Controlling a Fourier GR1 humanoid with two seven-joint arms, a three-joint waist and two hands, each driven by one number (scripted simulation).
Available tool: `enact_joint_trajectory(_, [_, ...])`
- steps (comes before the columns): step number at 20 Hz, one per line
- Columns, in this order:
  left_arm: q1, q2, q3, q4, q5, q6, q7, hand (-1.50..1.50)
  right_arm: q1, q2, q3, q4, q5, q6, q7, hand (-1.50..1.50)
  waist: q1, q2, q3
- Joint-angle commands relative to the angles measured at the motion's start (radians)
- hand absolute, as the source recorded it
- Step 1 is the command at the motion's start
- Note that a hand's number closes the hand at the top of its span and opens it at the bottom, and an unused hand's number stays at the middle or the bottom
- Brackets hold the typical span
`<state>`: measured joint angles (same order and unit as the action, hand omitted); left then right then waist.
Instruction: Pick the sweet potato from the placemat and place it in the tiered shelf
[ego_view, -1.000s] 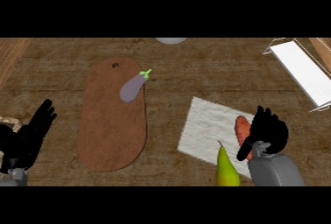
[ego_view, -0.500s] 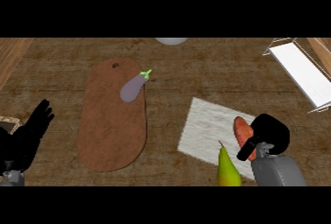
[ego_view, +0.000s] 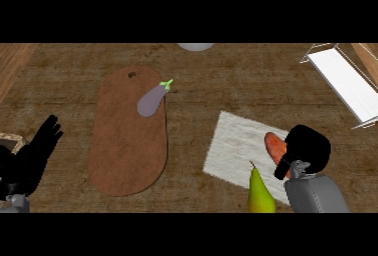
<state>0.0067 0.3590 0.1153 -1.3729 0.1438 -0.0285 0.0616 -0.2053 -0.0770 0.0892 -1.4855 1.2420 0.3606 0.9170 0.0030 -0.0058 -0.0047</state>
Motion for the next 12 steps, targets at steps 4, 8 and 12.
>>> enact_joint_trajectory(4, [-0.065,-0.018,-0.027,-0.004,-0.019,0.009,0.029,0.0,-0.398,-0.016,-0.245,0.25,0.008,-0.146,0.127,1.5,0.043,0.025,0.006])
enact_joint_trajectory(8, [-0.095,-0.022,-0.029,-0.002,-0.021,0.015,0.049,0.0,-0.599,-0.064,-0.313,0.438,0.052,-0.228,0.171,1.5,0.06,0.028,0.006])
enact_joint_trajectory(12, [-0.051,-0.021,-0.033,-0.02,-0.027,0.001,0.033,0.0,-0.713,-0.105,-0.35,0.541,0.081,-0.334,0.17,1.5,0.044,0.017,0.005])
